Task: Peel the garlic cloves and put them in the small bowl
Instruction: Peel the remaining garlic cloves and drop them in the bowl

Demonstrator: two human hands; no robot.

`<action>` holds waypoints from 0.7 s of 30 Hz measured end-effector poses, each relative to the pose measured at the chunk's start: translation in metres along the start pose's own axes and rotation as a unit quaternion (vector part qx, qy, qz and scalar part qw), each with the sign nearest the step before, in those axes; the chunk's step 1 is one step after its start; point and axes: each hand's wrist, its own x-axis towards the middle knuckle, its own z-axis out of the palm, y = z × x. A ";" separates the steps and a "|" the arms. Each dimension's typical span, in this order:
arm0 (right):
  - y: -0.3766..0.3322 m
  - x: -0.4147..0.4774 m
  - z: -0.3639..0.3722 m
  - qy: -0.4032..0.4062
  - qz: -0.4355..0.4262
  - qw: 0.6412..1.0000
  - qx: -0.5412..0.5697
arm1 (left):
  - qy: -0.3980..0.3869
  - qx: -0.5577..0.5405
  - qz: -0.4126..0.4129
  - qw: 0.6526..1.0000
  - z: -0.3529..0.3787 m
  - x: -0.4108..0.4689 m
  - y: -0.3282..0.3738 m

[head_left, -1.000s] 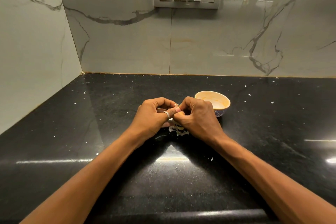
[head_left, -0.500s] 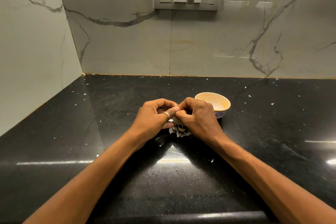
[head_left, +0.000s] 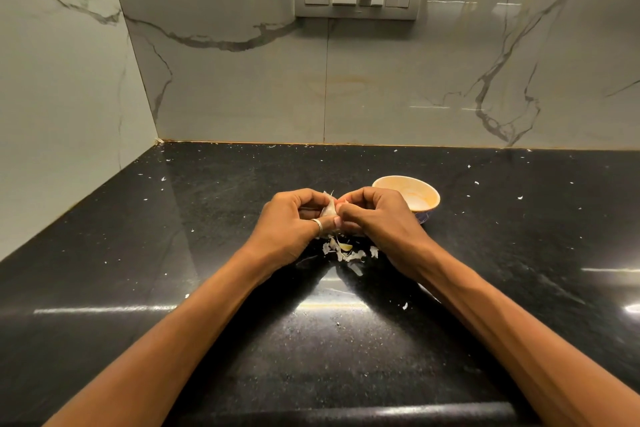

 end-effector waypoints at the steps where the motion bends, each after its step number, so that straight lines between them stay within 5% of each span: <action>1: 0.000 0.000 0.000 -0.009 0.007 1.000 0.004 | -0.002 0.001 0.000 1.000 0.000 0.000 0.000; 21: -0.008 -0.005 -0.002 -0.029 0.001 0.998 0.052 | 0.078 -0.015 0.002 0.997 0.001 0.003 -0.002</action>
